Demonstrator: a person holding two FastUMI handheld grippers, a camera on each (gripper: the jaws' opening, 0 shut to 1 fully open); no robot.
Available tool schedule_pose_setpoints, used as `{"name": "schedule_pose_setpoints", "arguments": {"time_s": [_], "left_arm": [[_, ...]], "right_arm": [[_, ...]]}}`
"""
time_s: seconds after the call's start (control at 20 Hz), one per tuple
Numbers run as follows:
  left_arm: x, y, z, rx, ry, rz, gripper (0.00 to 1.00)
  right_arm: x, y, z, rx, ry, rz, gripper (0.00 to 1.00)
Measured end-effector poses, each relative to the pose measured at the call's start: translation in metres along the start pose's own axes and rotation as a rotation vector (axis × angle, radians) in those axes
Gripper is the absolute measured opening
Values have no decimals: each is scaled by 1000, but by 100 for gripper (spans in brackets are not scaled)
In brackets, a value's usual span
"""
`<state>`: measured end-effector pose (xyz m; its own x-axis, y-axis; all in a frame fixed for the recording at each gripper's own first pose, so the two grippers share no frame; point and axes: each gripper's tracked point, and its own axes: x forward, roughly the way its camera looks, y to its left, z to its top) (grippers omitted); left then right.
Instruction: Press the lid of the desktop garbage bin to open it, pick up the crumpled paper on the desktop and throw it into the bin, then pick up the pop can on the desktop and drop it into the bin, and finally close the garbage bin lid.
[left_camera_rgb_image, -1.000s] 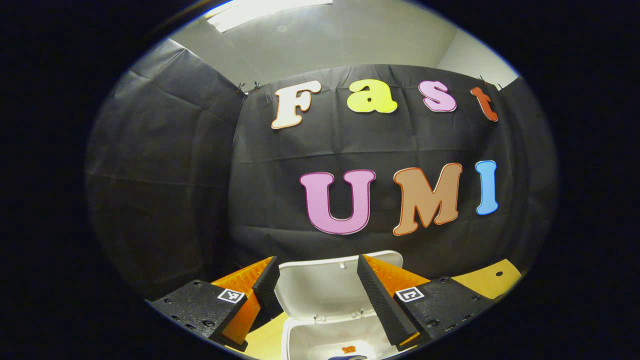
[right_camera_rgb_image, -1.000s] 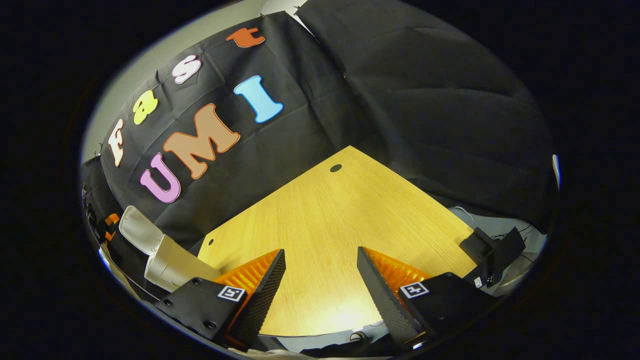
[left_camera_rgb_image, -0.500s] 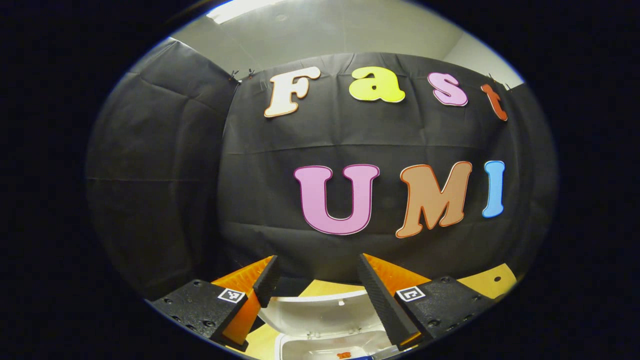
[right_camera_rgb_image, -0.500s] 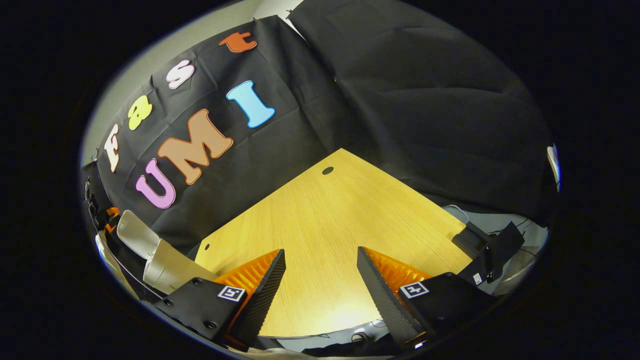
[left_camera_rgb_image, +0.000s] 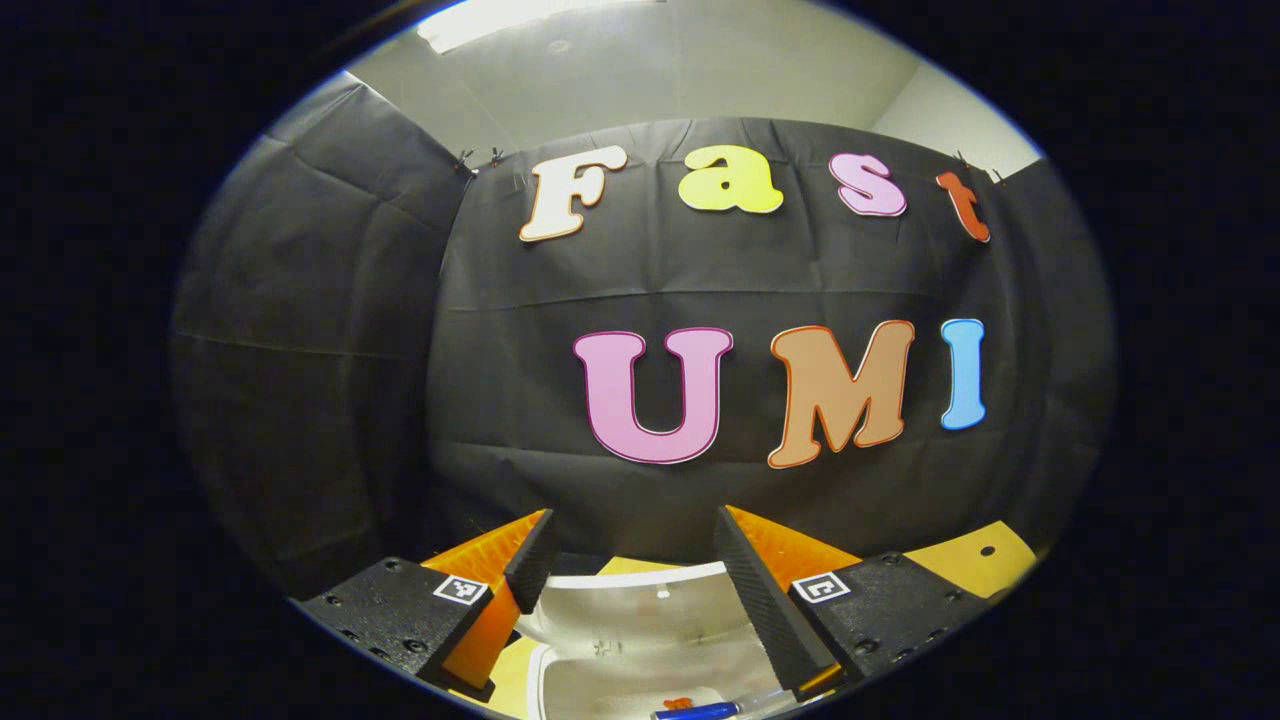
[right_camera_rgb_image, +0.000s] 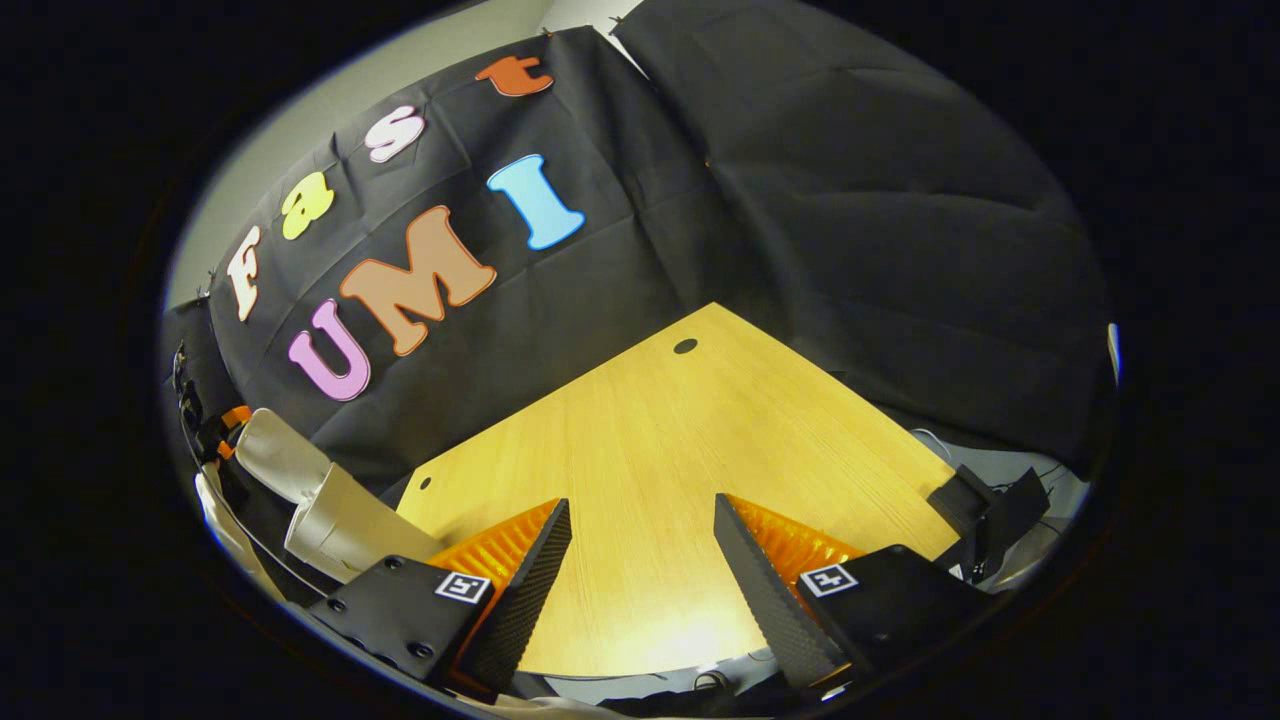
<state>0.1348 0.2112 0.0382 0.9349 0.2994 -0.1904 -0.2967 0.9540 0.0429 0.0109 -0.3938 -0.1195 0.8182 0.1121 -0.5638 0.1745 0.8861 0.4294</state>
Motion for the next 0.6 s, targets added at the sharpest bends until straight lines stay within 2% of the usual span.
{"name": "schedule_pose_setpoints", "arguments": {"time_s": [0.15,0.25,0.55,0.6], "left_arm": [[-35,-10,-21,32,-22,-4,94],[-55,-18,-60,44,51,-13,94],[-92,-31,-144,38,113,1,97],[-96,-33,-150,27,113,3,93]], "right_arm": [[9,16,-2,-37,14,34,96],[16,28,-4,-55,27,60,96],[30,50,-15,-110,67,103,96],[32,52,-17,-120,71,104,96]]}}
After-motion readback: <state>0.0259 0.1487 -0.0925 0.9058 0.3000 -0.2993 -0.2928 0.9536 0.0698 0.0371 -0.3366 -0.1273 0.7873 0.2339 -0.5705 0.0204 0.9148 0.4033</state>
